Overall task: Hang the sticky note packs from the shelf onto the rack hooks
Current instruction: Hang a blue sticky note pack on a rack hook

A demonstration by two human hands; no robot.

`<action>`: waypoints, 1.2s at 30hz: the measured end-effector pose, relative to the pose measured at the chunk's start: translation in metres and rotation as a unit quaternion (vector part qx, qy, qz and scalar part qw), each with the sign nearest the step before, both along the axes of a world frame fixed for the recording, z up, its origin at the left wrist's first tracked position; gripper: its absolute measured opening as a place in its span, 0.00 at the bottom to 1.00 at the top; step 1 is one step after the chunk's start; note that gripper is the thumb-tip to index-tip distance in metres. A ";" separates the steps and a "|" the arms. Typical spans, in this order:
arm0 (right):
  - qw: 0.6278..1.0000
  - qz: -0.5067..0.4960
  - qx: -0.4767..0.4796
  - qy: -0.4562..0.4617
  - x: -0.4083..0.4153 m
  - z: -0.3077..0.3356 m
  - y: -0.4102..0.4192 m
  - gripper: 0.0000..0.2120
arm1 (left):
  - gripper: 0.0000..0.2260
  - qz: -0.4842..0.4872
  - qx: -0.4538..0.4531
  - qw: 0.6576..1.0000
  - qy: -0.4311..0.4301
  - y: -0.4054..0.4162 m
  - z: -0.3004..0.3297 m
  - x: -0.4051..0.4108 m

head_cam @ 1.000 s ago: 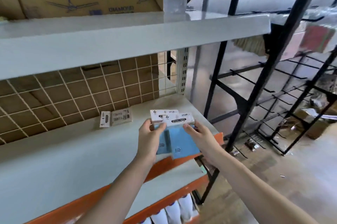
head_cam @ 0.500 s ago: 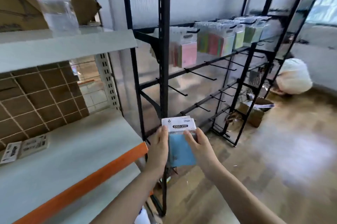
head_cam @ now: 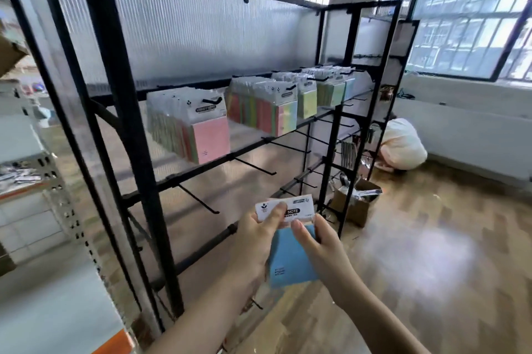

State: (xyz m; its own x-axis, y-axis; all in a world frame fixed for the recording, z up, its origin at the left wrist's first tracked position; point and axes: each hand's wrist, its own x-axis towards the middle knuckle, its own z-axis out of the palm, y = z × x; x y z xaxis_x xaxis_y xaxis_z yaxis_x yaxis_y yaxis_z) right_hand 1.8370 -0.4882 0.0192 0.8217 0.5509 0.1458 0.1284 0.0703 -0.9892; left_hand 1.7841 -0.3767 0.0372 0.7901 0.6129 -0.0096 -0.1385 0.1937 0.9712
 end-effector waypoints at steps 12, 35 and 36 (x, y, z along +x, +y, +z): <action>0.996 -0.030 0.016 -0.083 0.199 0.058 0.011 0.04 | 0.04 -0.012 0.150 0.984 -0.095 0.009 0.052 0.197; 0.988 -0.024 0.094 -0.117 0.507 0.079 0.014 0.16 | 0.06 0.055 0.261 0.959 -0.096 -0.008 0.068 0.483; 0.988 -0.011 0.094 -0.119 0.522 0.085 0.016 0.18 | 0.06 0.071 0.265 0.957 -0.094 -0.009 0.071 0.497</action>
